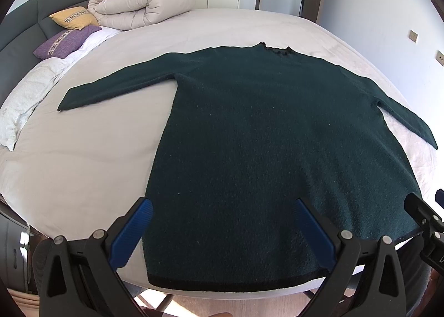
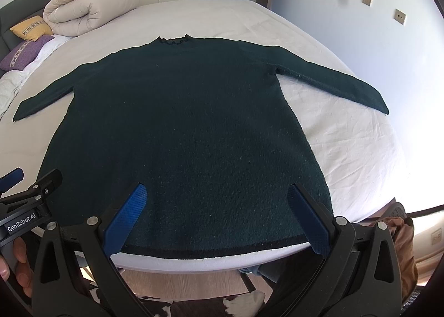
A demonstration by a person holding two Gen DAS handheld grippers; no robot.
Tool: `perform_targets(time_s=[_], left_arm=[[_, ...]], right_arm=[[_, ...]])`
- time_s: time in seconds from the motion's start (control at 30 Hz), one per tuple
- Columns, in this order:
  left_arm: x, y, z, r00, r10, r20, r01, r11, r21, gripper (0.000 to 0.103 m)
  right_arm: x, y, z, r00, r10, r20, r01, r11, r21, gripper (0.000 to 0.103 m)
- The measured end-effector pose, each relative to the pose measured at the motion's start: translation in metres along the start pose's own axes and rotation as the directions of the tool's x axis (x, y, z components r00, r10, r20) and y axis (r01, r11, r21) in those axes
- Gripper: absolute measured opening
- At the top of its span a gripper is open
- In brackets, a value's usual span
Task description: Fold small clothes
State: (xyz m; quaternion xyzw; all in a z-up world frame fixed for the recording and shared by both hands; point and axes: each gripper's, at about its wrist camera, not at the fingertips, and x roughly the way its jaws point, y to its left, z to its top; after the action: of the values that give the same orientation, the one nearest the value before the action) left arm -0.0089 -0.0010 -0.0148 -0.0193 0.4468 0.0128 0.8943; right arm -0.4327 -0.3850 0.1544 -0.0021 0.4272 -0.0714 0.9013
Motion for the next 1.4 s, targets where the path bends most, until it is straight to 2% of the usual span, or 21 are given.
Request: perform_targets(time_s=[1.4], left_arm=[[0.003, 0.011, 0.000, 1.000, 0.008, -0.020, -0.009, 1.000, -0.018, 0.103]], right_arm=[[0.011, 0.004, -0.007, 1.000, -0.006, -0.016, 0.006, 1.000, -0.005, 0.103]])
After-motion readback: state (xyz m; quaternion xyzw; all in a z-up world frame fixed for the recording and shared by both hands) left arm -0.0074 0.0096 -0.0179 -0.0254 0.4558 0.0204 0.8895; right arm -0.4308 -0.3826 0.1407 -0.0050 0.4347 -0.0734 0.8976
